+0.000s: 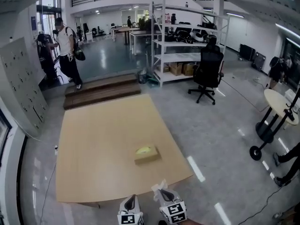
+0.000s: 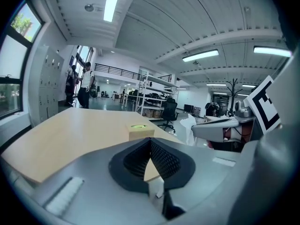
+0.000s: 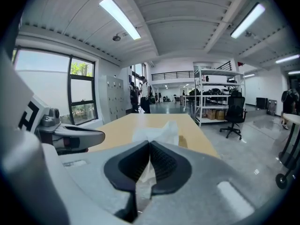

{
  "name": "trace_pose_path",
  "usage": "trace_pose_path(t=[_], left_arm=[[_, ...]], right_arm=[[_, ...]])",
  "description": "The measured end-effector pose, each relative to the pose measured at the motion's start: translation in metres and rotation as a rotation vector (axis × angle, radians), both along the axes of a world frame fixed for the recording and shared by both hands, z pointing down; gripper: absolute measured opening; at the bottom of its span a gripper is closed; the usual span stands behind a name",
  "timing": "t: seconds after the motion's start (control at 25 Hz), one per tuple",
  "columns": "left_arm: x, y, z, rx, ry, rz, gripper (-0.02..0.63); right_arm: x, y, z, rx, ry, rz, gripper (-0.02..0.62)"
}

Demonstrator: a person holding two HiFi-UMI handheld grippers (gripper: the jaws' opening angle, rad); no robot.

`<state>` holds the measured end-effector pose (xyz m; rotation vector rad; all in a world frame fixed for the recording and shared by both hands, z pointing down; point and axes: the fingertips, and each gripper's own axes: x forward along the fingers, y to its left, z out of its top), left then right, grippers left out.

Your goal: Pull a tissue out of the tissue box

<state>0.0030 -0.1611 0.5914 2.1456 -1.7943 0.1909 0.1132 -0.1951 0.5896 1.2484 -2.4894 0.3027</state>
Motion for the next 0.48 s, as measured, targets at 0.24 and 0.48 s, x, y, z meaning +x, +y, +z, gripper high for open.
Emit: trace_pose_path(t=[0.24, 0.48], left_arm=[[0.018, 0.051, 0.008, -0.042, -0.023, -0.062, 0.018], [0.017, 0.084, 0.005, -0.051, -0.024, -0.106, 0.018]], right_arm=[[0.028, 0.04, 0.017, -0.034, -0.021, -0.033, 0.0], [0.027, 0.064, 0.006, -0.019, -0.038, -0.062, -0.002]])
